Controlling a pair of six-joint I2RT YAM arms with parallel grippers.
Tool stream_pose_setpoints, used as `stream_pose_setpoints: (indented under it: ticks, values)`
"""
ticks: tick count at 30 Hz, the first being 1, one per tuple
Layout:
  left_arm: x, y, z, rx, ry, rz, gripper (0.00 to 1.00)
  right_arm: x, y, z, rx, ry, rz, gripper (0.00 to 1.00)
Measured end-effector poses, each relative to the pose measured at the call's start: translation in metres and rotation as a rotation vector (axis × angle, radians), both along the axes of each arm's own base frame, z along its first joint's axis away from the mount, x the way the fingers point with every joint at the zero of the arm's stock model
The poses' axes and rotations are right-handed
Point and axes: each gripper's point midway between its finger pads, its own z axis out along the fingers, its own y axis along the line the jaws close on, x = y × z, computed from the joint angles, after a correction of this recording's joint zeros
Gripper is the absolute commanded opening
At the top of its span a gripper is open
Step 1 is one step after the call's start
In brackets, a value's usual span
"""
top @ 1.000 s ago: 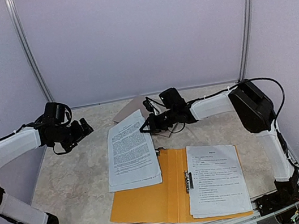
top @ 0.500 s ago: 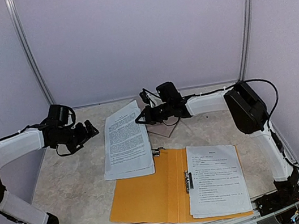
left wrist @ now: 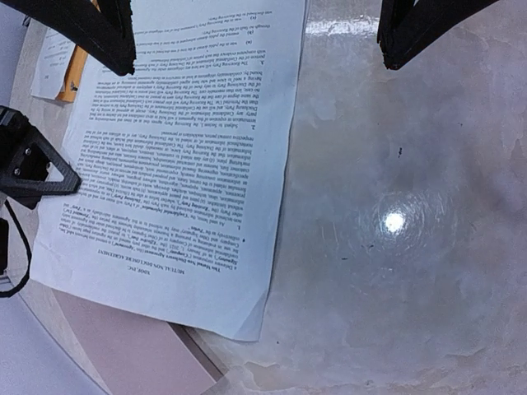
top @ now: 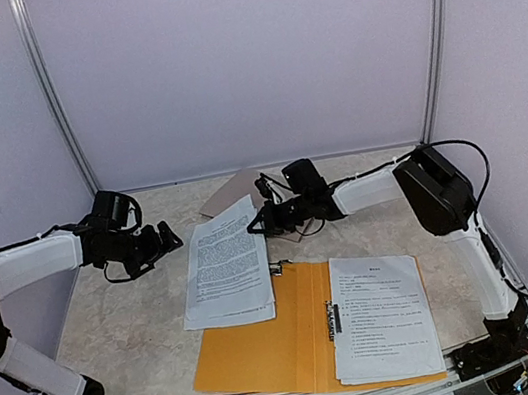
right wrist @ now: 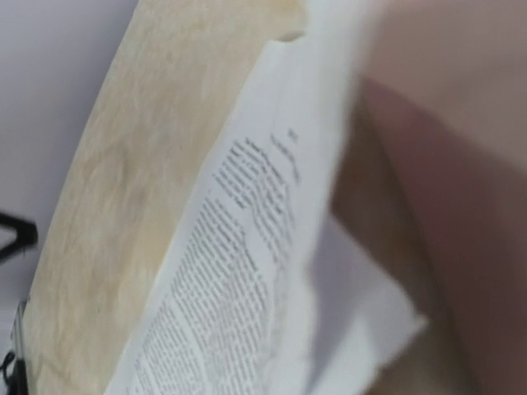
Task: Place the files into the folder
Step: Place the file in the spring clip on the folder.
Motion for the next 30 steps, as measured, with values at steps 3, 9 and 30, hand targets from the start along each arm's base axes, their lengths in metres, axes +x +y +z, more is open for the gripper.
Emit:
stream_pose_setpoints:
  ticks: [3,9,30]
  values:
    - [0.000,0.002,0.000,0.010,0.000,0.000,0.99,-0.020,-0.006,-0.006,0.000,0.043,0.011,0.00]
    - [-0.001,0.005,-0.001,0.030,0.001,0.000,0.99,-0.066,-0.010,0.015,0.013,0.048,0.056,0.00]
    - [0.001,-0.015,-0.014,0.039,0.037,-0.048,0.99,-0.199,-0.034,0.027,0.043,0.105,-0.002,0.00]
